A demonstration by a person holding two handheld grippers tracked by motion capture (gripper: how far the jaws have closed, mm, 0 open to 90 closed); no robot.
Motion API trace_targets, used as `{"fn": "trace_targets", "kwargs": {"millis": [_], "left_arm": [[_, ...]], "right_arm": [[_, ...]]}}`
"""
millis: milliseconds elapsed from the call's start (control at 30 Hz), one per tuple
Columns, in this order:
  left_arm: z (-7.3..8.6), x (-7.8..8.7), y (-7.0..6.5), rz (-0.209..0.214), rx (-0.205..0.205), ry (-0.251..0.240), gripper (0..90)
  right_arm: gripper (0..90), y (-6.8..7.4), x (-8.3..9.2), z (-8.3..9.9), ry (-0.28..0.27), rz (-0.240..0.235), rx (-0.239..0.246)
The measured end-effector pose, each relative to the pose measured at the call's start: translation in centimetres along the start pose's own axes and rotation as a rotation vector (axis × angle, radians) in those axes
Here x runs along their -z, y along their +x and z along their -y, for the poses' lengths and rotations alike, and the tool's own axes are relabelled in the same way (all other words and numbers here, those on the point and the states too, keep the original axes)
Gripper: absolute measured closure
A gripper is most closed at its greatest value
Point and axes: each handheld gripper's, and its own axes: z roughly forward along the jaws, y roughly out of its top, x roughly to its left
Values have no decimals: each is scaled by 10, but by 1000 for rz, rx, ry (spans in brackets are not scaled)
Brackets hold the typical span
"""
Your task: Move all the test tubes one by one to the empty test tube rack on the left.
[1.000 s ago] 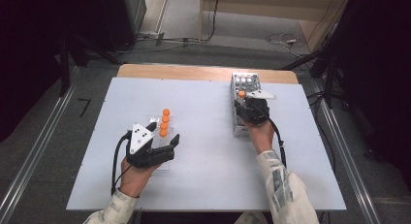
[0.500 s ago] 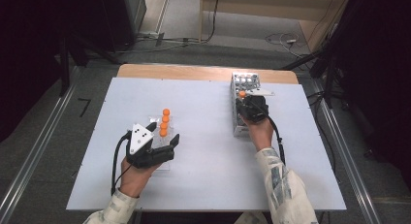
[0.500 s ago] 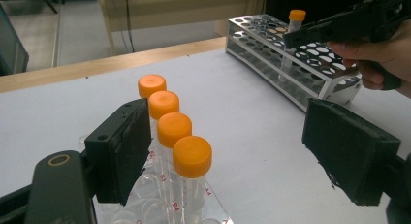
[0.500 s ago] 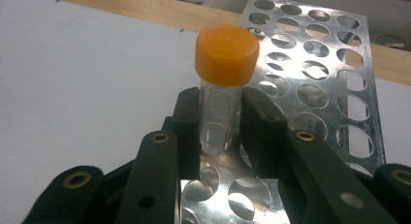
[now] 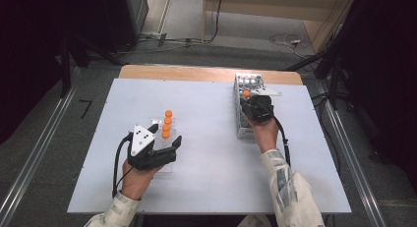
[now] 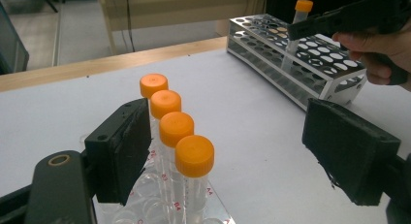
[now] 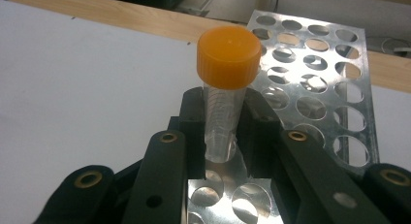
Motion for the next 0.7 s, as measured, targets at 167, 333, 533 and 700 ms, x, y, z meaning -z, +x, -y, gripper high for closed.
{"fn": "trace_targets", "kwargs": {"millis": [167,333,533,700], "left_arm": [[0,0,-1,2,-1,6,188],[1,-1,-1,4,-1,4,188],[1,-1,-1,1,2,5,183],[1,-1,-1,1,1,3,183]], "right_arm": [[710,0,7,-5,-24,-6,0],[711,-2,14,-11,-50,-9,2],[712,-2,24,-16,-80,-15,7],[713,-2,33,-21,-105,-25,8]]}}
